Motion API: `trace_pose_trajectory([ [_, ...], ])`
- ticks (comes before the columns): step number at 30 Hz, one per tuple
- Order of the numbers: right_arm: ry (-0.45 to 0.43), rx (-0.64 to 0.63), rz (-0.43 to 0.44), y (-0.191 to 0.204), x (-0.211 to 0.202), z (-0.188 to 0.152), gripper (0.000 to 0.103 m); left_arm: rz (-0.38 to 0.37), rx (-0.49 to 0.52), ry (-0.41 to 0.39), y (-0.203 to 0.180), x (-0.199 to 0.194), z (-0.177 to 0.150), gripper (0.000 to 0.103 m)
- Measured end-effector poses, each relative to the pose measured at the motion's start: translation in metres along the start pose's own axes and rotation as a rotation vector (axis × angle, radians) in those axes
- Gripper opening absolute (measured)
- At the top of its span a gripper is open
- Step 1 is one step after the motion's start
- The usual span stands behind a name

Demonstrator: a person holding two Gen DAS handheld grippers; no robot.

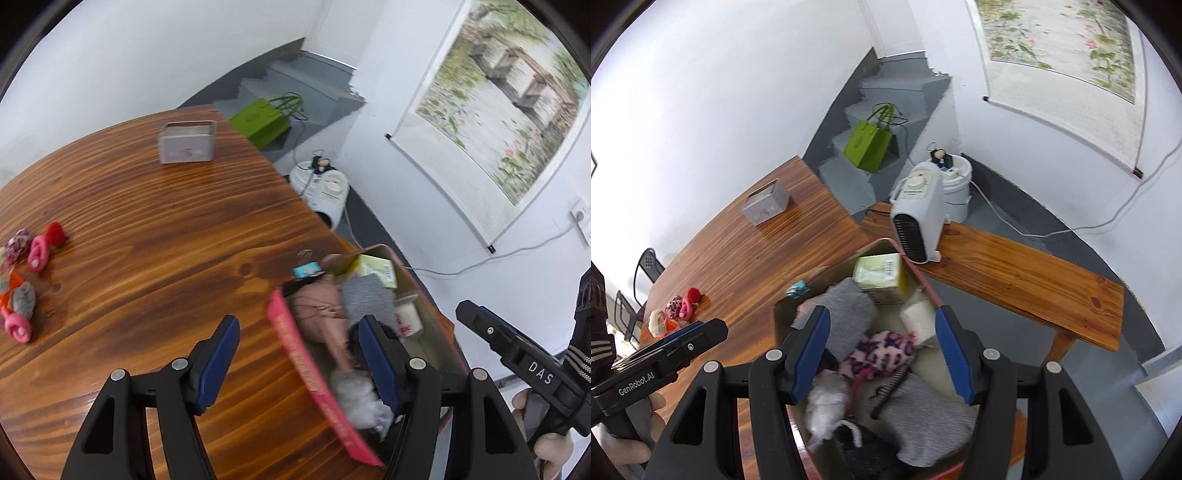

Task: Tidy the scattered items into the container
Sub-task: 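Carry the sock and medicine box into the pink-rimmed box and open both grippers, then move both grippers back over the pile on the table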

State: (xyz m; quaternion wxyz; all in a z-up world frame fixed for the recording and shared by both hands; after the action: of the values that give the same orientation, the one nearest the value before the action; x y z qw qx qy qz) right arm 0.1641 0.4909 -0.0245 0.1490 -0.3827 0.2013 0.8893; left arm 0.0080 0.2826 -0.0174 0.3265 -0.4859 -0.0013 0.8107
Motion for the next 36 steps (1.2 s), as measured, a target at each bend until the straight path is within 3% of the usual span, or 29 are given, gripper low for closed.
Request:
trace_pose_trajectory([
  [12,0.047,-0.155,0.128,0.105,0.029,-0.002,0.064,0.147,-0.209,-0.065,0.124,-0.057,-0.021,0.068],
  [24,0.129,-0.281,0.233,0.219,0.061,-0.030,0.064,0.274,-0.391,-0.123,0.261,-0.117,-0.039,0.068],
  [29,0.157,-0.316,0.264,0.263,0.075,-0.039,0.064,0.323,-0.442,-0.143,0.316,-0.133,-0.042,0.068],
  [36,0.195,-0.368,0.282,0.321,0.094,-0.052,0.064,0.406,-0.425,-0.156,0.389,-0.133,-0.038,0.068],
])
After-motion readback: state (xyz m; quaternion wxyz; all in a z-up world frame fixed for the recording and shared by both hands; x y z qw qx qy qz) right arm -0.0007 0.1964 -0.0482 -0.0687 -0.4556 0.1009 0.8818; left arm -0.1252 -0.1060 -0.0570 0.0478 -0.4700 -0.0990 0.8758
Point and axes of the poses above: each gripper's, at about its wrist camera, not at the fingertips, and x roughly the way its jaws point, y to its left, z to its top, the point moved 1 cm from there along x, roughly the way its jaws point, and after that the axes turned 3 degrees about -x, right-handed, at the moved point
